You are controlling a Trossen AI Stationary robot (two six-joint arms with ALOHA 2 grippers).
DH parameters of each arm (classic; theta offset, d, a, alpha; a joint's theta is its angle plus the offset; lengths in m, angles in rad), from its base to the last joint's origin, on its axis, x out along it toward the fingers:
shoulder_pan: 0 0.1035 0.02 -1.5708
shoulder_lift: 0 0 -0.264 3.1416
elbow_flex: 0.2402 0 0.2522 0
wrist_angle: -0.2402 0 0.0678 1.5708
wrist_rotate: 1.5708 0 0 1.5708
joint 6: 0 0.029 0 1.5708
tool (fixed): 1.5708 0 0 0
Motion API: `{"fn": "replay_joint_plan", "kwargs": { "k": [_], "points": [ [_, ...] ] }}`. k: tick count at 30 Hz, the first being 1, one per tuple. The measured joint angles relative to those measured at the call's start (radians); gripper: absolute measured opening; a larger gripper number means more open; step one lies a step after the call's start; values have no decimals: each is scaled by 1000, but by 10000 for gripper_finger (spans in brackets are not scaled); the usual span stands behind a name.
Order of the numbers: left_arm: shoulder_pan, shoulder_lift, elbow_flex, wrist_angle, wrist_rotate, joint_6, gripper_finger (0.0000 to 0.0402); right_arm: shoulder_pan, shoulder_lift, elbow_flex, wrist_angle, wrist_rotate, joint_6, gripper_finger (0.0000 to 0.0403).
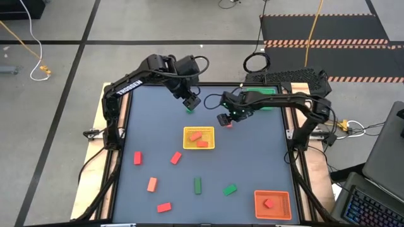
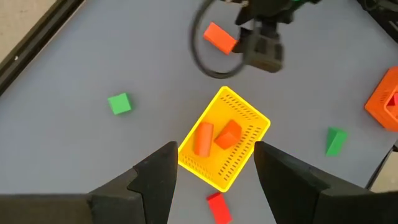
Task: Sort & place blocks by color
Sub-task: Put the orange block into the yellow basket
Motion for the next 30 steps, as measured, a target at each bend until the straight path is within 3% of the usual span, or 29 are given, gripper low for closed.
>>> {"fn": "replay_joint_plan", "kwargs": {
  "k": [13, 24, 30],
  "points": [
    [-32, 0, 0, 0, 9, -2, 214, -8, 146, 0, 60, 4, 63, 252],
    [-56, 0, 0, 0, 10, -30, 214, -27, 156, 0, 127, 8, 48, 243],
    [-56, 0, 0, 0, 10, -81, 214, -33, 156, -10, 118, 24, -11, 194]
  ]
}}
